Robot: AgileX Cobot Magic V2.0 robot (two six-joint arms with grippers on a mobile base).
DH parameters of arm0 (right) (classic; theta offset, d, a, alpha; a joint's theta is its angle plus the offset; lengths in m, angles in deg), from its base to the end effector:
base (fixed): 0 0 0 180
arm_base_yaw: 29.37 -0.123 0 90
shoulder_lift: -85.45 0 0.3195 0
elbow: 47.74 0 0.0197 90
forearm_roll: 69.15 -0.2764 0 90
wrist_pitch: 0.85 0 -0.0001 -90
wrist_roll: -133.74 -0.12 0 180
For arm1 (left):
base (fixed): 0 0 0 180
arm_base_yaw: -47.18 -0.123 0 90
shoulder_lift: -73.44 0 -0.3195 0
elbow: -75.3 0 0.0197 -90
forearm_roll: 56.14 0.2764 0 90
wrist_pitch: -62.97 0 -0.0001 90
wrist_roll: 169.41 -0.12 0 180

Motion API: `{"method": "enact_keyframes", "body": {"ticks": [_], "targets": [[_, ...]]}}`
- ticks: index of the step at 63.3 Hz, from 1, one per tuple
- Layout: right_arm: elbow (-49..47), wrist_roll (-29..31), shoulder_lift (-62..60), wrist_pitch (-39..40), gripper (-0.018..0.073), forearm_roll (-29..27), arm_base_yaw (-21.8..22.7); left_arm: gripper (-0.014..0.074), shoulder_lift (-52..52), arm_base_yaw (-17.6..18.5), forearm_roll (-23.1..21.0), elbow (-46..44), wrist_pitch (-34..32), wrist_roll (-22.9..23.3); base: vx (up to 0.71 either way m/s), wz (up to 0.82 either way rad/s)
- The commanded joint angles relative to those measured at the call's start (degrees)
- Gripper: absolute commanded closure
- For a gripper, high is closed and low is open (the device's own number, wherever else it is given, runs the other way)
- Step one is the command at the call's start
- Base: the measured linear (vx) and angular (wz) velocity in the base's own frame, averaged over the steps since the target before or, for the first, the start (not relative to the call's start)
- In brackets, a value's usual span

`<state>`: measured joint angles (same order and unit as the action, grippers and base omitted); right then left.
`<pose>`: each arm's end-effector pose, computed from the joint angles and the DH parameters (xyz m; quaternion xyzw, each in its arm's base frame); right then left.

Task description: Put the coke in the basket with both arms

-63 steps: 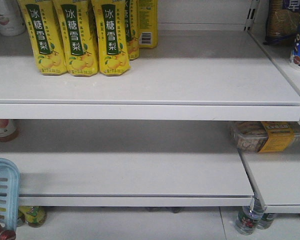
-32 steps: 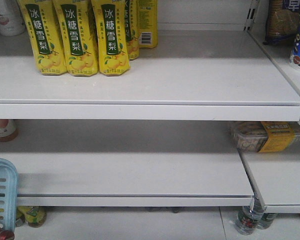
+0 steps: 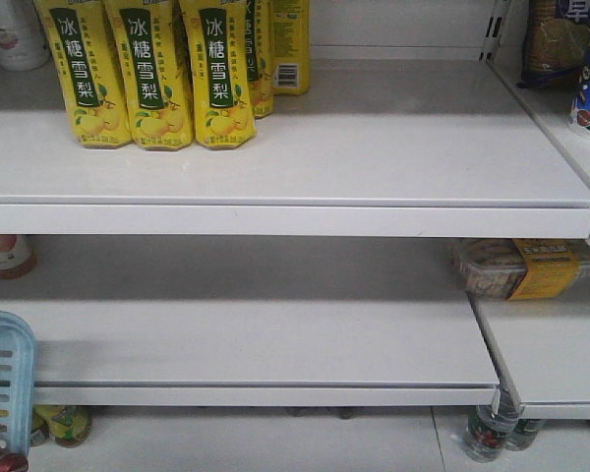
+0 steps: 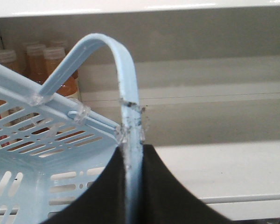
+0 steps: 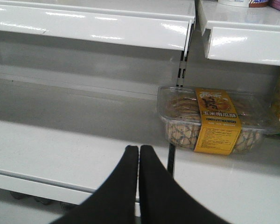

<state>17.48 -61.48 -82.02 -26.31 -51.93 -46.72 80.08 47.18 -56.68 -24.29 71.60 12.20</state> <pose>0.0717 0.0064 0.2450 -0.0804 0.7736 0.0432 0.6271 0.0771 -0.0002 0.1819 -0.0134 0.7412 -0.0131 0.6711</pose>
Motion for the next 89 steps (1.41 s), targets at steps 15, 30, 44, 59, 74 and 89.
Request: {"method": "enact_keyframes", "body": {"ticks": [15,30,44,59,74,89], "targets": [[-0.15,1.3,0.65,4.98,0.0568,-0.43,0.18,0.0603,-1.26,-0.07,1.44,-0.45,-9.64,-1.61,0.0,0.0],[5.32,13.91,0.65,10.76,0.0568,-12.84,4.44,0.0603,-1.26,-0.07,1.44,-0.45,-9.64,-1.61,0.0,0.0],[7.8,16.17,-0.55,15.21,0.0568,-18.96,15.26,0.0603,-1.26,-0.07,1.44,-0.45,-9.64,-1.61,0.0,0.0],[8.58,16.22,-4.97,16.35,0.0568,-14.94,15.54,0.0603,-1.26,-0.07,1.44,-0.45,-9.64,-1.61,0.0,0.0],[14.98,16.08,-7.21,24.54,0.0568,-14.56,15.54,0.0603,-1.21,-0.07,1.44,-0.45,-9.64,-1.61,0.0,0.0],[15.09,15.97,-7.27,24.86,0.0568,-12.37,15.54,0.0603,-1.22,-0.07,1.44,-0.45,-9.52,-1.61,0.0,0.0]]}}
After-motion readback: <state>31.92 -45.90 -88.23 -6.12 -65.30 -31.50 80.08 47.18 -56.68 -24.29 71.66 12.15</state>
